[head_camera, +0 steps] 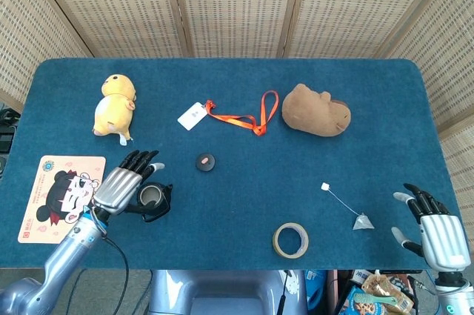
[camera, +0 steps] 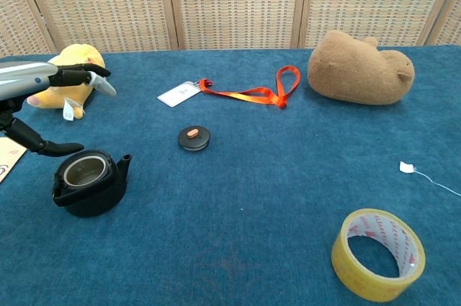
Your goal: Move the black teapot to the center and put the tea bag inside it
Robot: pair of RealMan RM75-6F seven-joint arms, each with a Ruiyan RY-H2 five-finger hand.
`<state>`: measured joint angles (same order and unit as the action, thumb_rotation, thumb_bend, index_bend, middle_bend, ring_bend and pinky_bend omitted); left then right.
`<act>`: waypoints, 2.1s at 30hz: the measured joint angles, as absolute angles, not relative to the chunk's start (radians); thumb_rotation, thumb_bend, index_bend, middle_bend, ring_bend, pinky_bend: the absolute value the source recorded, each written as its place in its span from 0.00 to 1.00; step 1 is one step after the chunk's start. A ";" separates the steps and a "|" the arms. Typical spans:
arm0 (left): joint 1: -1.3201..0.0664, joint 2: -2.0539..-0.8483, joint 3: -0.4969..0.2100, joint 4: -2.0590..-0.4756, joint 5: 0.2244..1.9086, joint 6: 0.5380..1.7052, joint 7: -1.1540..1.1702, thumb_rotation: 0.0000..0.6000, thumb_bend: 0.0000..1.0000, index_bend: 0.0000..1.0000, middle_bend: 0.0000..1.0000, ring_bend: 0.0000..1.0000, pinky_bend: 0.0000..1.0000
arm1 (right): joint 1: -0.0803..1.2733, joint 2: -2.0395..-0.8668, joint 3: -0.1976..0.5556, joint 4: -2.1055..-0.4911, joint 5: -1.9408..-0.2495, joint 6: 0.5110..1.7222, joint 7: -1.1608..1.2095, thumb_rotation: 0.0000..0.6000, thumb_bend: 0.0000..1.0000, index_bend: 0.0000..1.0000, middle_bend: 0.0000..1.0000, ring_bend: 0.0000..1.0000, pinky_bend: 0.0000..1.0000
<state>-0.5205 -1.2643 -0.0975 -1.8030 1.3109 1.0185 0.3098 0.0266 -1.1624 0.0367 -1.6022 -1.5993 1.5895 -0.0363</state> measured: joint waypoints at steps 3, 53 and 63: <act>-0.537 -1.270 -0.103 -1.813 1.300 1.006 0.312 0.73 0.30 0.23 0.00 0.00 0.00 | 0.022 -1.162 0.036 -1.601 -1.597 1.593 -0.034 1.00 0.37 0.32 0.27 0.25 0.41; -0.614 -1.270 0.037 -1.854 1.169 0.916 0.398 0.71 0.30 0.41 0.00 0.00 0.00 | 0.006 -1.169 0.039 -1.592 -1.582 1.592 -0.027 1.00 0.37 0.32 0.27 0.25 0.41; -0.578 -1.195 0.090 -1.889 1.222 0.950 0.407 0.71 0.30 0.41 0.00 0.00 0.00 | 0.011 -1.172 0.041 -1.596 -1.586 1.585 -0.032 1.00 0.37 0.32 0.27 0.25 0.41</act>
